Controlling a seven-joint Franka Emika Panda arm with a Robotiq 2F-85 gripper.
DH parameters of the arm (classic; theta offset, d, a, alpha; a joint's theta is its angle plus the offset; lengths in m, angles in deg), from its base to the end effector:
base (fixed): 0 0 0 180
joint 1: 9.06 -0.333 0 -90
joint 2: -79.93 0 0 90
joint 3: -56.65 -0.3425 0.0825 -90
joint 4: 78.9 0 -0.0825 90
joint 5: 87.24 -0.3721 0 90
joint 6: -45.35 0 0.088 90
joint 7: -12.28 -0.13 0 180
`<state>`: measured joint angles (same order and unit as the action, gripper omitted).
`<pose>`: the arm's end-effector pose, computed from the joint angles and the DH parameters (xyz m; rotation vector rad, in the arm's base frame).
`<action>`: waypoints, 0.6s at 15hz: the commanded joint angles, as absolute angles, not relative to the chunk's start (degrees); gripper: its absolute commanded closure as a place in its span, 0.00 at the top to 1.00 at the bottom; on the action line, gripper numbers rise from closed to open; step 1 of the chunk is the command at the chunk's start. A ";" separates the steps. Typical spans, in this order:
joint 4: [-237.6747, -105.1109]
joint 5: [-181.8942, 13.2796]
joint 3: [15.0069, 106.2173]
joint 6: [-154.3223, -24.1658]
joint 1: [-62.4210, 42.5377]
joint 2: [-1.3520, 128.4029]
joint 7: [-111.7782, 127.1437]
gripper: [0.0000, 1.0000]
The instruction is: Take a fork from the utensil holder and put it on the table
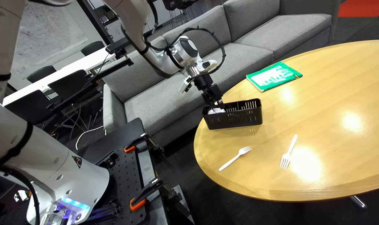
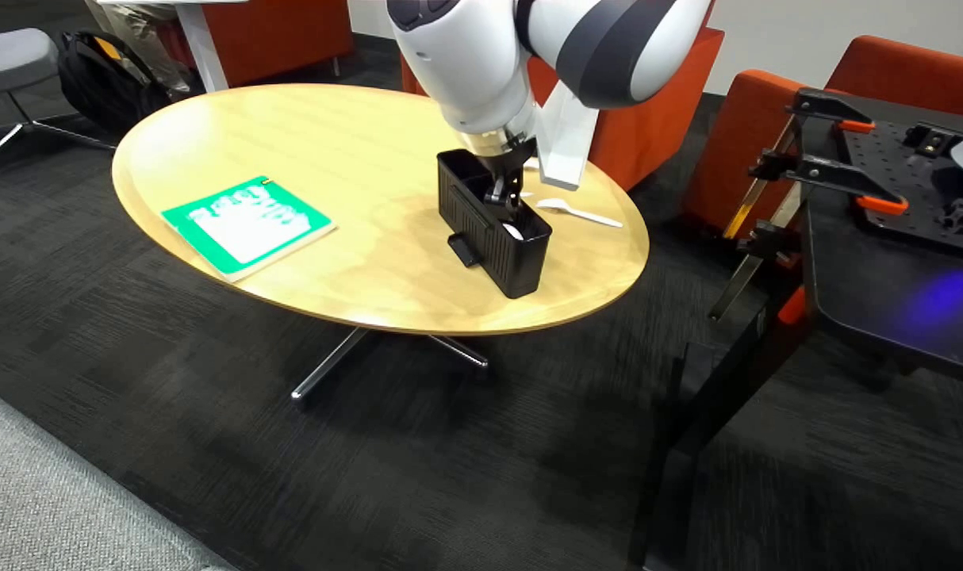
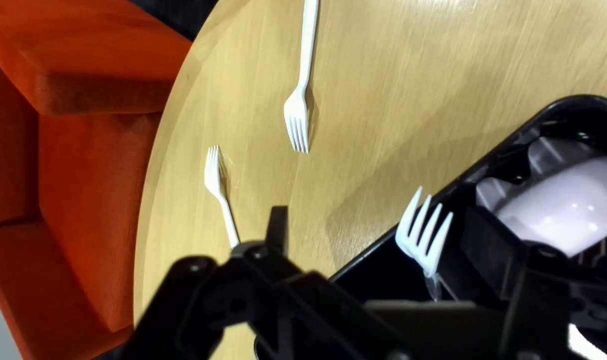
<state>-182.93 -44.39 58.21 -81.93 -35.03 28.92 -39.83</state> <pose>0.5423 0.2081 0.0324 2.4674 0.1648 -0.0738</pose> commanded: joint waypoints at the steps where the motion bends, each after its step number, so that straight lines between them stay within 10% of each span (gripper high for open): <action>1: -181.18 -42.96 58.95 -81.15 -35.76 27.74 -40.10 0.56; 9: -181.82 -41.98 58.68 -80.70 -36.32 28.33 -40.46 0.00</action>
